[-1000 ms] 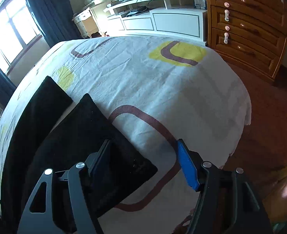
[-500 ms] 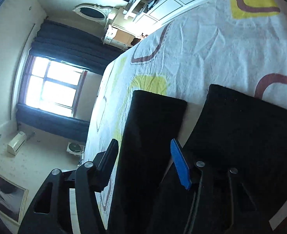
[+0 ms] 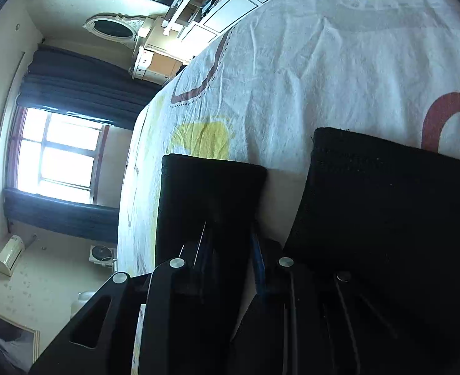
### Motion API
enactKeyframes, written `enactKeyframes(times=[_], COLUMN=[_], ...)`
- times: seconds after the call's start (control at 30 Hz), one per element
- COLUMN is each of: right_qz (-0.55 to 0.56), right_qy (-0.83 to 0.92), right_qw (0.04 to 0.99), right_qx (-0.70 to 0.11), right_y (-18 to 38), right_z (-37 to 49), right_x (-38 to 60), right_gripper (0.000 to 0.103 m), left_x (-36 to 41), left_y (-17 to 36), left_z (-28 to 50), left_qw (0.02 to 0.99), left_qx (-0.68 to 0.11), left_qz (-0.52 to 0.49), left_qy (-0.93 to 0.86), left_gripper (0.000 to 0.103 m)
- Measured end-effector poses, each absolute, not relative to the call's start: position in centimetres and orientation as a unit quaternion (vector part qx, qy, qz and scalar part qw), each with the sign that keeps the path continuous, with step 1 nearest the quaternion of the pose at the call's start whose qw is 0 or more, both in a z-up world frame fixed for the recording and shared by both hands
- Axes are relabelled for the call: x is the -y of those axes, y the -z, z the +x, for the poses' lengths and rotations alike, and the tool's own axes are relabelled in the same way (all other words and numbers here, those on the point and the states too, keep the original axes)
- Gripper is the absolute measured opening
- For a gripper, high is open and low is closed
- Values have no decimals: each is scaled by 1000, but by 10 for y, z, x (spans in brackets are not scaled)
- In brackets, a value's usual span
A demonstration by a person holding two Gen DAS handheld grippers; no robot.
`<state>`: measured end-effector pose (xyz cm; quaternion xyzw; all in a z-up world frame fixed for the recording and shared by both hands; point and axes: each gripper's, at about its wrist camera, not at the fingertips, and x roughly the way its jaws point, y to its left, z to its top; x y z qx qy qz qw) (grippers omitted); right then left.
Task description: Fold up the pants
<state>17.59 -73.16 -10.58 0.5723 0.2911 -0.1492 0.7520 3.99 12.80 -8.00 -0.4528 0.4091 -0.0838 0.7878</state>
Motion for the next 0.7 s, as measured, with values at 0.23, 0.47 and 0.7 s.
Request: enactKeyframes(times=[0.23,0.47,0.7], right_qz=[567,547,526], right_qy=[164,116,120], right_qw=[753,791,823], right_qx=[-291,-248,-179], right_y=[110,68,6], right_z=[188,171,79], right_x=[732,721,737], right_gripper=[38,8,6], left_x=[-128,-130,-133], left_y=[80,81,81], left_z=[39,36,36], left_qw=[787,784,774], left_qx=[-411,-407,-412], left_qz=[-453,-460,-472], left_qy=[88,92,91], left_gripper=[100,100,100])
